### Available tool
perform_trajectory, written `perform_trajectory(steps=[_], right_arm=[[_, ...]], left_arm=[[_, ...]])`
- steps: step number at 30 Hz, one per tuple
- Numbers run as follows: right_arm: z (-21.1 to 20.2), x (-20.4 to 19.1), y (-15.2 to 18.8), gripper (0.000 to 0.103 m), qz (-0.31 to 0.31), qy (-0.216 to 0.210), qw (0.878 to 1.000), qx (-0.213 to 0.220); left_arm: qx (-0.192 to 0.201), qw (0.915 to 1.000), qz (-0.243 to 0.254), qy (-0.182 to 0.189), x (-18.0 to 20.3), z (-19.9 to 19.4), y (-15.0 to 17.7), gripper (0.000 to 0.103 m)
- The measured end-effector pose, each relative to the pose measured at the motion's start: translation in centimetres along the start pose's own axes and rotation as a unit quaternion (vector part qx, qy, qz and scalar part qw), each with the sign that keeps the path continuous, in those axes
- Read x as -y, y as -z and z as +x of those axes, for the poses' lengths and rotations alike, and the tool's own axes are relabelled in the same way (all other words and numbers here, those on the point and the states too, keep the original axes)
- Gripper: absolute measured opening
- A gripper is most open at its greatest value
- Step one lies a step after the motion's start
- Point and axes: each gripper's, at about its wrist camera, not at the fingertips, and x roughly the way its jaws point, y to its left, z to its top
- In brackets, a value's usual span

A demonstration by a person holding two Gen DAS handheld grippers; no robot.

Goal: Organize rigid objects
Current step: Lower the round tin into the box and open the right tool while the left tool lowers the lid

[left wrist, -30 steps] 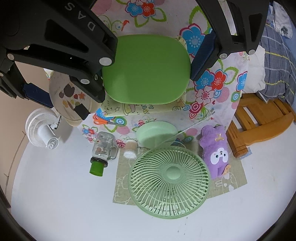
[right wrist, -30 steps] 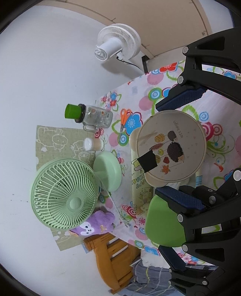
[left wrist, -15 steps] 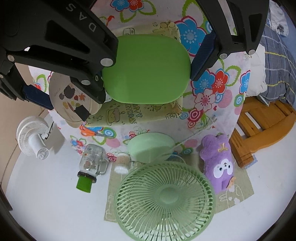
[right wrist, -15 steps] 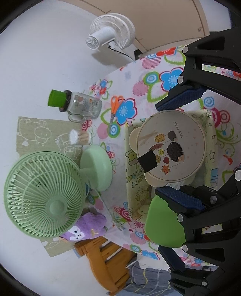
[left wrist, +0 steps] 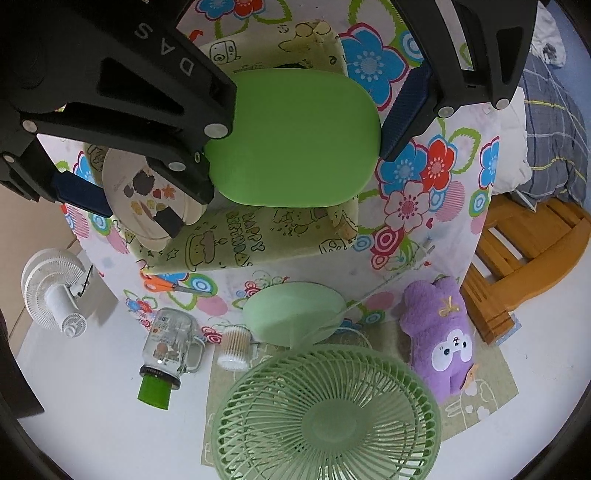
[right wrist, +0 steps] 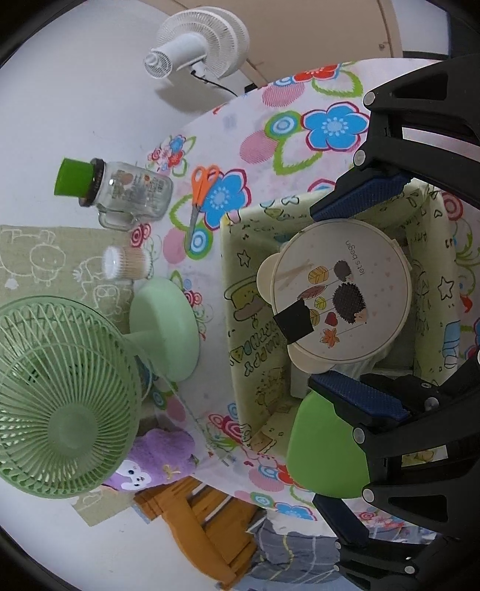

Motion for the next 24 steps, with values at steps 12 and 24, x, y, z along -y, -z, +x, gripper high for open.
perform_trajectory(steps=[12, 24], right_arm=[[-0.4, -0.5, -0.2, 0.087, -0.006, -0.008, 1.0, 0.013], [-4.0, 2.0, -0.2, 0.095, 0.0, 0.01, 0.999, 0.044]], left_arm=[[0.003, 0.9999, -0.013, -0.01, -0.6, -0.5, 0.0, 0.095], [0.028, 0.9995, -0.009, 0.011, 1.3, -2.8, -0.4, 0.095]])
